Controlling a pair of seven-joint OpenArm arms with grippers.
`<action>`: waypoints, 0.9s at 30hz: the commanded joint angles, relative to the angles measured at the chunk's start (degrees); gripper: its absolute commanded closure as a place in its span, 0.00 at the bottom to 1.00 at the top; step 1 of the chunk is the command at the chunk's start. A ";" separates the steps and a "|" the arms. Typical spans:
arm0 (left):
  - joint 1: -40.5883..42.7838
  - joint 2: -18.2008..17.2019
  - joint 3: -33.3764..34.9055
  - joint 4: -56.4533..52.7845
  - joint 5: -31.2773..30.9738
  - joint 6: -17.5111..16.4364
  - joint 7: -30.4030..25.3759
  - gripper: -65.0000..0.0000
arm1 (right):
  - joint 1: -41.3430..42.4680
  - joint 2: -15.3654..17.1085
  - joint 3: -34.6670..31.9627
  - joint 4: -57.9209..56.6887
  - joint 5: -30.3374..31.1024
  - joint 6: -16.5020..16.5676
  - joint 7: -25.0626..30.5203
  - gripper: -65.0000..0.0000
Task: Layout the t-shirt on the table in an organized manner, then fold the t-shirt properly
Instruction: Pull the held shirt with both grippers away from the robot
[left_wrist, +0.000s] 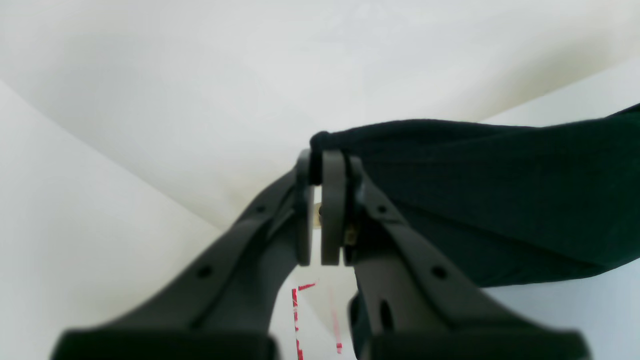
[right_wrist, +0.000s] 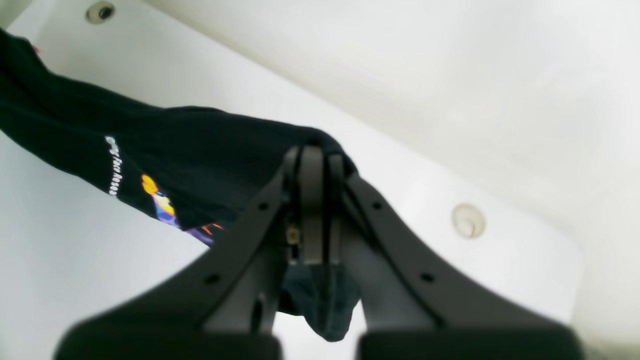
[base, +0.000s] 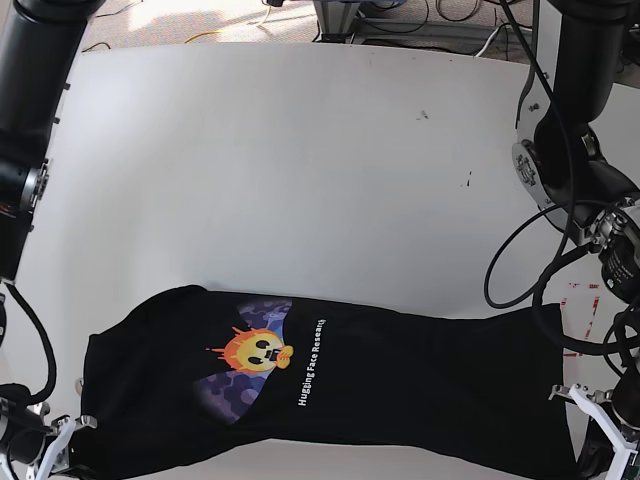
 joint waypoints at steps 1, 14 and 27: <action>-3.24 -0.49 0.00 0.19 -0.41 0.14 -1.52 1.00 | 4.39 1.45 -0.85 -0.55 0.69 0.10 1.55 1.00; -7.81 -0.67 1.84 -0.51 -0.41 0.14 -1.43 1.00 | 9.93 3.65 -1.73 -1.52 0.69 1.86 1.55 1.00; -11.94 -0.67 4.04 -4.47 -0.32 0.14 -1.43 1.00 | 13.48 4.35 -6.04 -1.61 0.78 1.94 1.38 1.00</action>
